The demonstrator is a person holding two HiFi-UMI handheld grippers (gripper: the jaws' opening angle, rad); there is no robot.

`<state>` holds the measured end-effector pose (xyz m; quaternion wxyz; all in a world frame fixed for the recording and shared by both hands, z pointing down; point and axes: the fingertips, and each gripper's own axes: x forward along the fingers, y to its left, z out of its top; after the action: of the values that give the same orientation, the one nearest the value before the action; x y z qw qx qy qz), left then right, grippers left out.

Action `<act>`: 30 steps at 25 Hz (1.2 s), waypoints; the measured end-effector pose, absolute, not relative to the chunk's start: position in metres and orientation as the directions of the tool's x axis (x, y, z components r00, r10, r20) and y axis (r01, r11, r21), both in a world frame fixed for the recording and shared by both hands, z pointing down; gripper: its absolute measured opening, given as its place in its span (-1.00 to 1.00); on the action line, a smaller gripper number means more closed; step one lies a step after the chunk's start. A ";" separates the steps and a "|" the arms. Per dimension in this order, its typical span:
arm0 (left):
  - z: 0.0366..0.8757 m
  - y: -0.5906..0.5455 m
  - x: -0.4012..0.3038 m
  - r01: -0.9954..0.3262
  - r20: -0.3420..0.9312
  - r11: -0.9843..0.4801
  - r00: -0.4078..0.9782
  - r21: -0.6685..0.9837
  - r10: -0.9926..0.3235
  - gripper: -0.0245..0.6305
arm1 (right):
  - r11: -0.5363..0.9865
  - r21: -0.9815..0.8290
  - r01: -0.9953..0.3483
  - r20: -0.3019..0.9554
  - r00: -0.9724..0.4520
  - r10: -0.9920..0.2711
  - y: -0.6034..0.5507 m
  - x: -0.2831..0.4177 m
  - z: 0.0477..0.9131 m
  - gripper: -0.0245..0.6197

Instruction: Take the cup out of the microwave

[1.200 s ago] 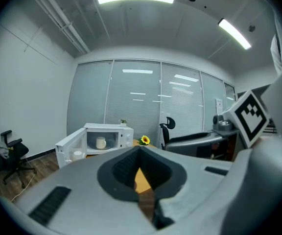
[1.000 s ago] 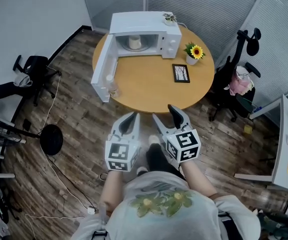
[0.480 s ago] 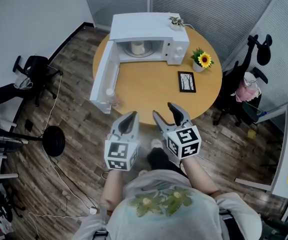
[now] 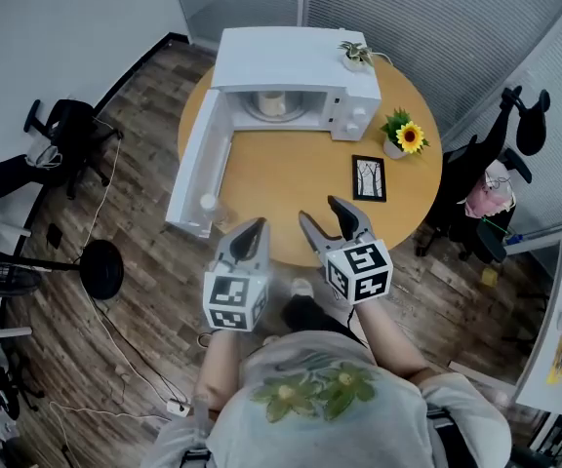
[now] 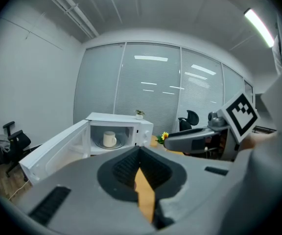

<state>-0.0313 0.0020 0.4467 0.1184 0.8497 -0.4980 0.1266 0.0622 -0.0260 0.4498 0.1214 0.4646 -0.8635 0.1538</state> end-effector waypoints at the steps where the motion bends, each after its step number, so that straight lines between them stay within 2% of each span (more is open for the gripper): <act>1: 0.448 -0.005 -0.030 -0.879 0.336 -0.470 0.467 0.076 -0.818 -0.92 | 0.527 -0.154 -0.836 0.355 -0.545 -0.760 -0.034 0.063 0.451 -0.14; 11: 0.453 -0.053 -0.023 -0.918 0.354 -0.386 0.393 0.093 -0.848 -0.91 | 0.591 -0.157 -0.791 0.379 -0.601 -0.704 -0.097 0.073 0.463 -0.14; 30: 0.460 -0.112 -0.014 -0.925 0.342 -0.365 0.379 0.109 -0.860 -0.91 | 0.602 -0.120 -0.789 0.395 -0.595 -0.700 -0.176 0.060 0.460 -0.14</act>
<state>-0.0139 -0.1117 0.4597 0.1426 0.8181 -0.5453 0.1141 0.0602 -0.1760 0.4599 0.1554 0.4225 -0.8814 0.1428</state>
